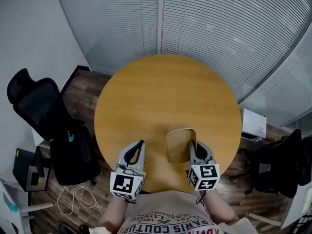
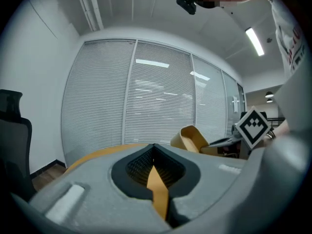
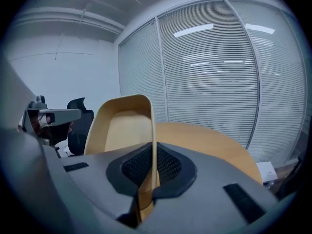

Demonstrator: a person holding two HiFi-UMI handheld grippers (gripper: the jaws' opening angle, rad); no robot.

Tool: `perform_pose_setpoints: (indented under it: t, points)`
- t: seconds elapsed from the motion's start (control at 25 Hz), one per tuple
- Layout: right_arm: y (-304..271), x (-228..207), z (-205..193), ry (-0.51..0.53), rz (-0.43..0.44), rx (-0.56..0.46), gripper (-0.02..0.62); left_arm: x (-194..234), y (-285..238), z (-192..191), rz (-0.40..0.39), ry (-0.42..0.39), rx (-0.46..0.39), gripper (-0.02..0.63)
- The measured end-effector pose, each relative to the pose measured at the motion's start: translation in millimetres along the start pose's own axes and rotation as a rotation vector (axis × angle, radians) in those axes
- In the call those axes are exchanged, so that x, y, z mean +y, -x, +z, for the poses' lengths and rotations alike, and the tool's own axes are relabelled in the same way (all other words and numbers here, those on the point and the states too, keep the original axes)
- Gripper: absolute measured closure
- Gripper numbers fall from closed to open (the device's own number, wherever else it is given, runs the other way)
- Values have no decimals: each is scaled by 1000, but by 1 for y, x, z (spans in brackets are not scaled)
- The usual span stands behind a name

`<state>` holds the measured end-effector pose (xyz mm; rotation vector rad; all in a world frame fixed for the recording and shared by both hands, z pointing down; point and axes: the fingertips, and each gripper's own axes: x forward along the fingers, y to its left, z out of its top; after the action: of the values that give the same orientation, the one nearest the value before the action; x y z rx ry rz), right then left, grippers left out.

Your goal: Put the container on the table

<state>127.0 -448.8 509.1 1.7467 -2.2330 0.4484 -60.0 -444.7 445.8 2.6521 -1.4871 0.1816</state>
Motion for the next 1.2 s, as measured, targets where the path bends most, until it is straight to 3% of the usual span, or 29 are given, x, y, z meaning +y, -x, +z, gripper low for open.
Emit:
perform_pose_setpoints:
  t: [0.32,0.68,0.96,1.2]
  points:
    - [-76,-15,-67,14,-75,183,583,23,-35,-30,-109,-28,13,600]
    - [-124,-23,-142,10,-82,378,583,49,-54,-72,-103,10,105,600]
    - [-145,-30,-174,-251,-105,507,583,62,-60,-96,-84,35,174,600]
    - [-153,-33,-181,-219,-137,558,583,68,-64,-104,-59,62,199,600]
